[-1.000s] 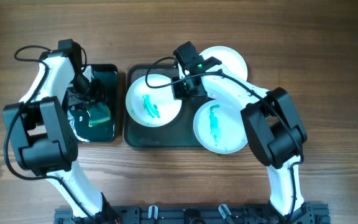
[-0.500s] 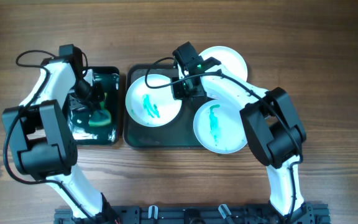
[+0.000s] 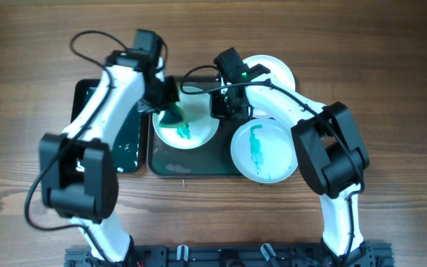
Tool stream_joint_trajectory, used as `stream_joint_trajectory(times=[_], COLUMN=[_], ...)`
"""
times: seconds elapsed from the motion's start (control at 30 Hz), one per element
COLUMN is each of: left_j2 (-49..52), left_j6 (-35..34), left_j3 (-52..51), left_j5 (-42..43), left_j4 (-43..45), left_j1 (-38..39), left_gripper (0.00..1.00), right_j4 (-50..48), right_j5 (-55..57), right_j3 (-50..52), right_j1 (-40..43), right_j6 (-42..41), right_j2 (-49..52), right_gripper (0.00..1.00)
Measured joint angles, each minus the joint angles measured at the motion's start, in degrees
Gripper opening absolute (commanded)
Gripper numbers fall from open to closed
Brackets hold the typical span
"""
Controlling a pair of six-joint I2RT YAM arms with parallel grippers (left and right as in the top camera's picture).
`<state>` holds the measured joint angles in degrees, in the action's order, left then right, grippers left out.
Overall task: Clean dirty plates on tray and stack at the side
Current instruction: 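Scrub the left white plate with the sponge while the right gripper holds it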
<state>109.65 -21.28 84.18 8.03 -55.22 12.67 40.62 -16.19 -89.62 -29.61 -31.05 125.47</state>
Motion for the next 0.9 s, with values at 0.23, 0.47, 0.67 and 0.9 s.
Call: stream_joint_trajectory(times=[0.23, 0.47, 0.67, 0.9], left_j2=[8.87, 10.84, 10.78, 10.69], left_j6=[-7.45, 6.01, -2.29, -11.93], left_j3=[0.02, 0.48, 1.16, 1.66], left_j5=[-5.01, 12.59, -0.57, -18.01], left_j4=[1.84, 5.62, 5.97, -0.33], left_j1=[3.02, 4.31, 7.43, 7.39], left_gripper=[0.04, 0.04, 0.04, 0.04], right_j4=[-0.39, -0.42, -1.68, -2.54], right_j5=[-0.81, -2.08, -3.39, -6.34], right_j3=[0.39, 0.66, 1.27, 2.19], right_j1=[0.33, 0.83, 0.83, 1.73], right_j6=[-1.95, -1.2, -0.76, -1.22], right_j2=[-0.04, -0.04, -0.04, -0.04], right_gripper=[0.04, 0.04, 0.04, 0.04])
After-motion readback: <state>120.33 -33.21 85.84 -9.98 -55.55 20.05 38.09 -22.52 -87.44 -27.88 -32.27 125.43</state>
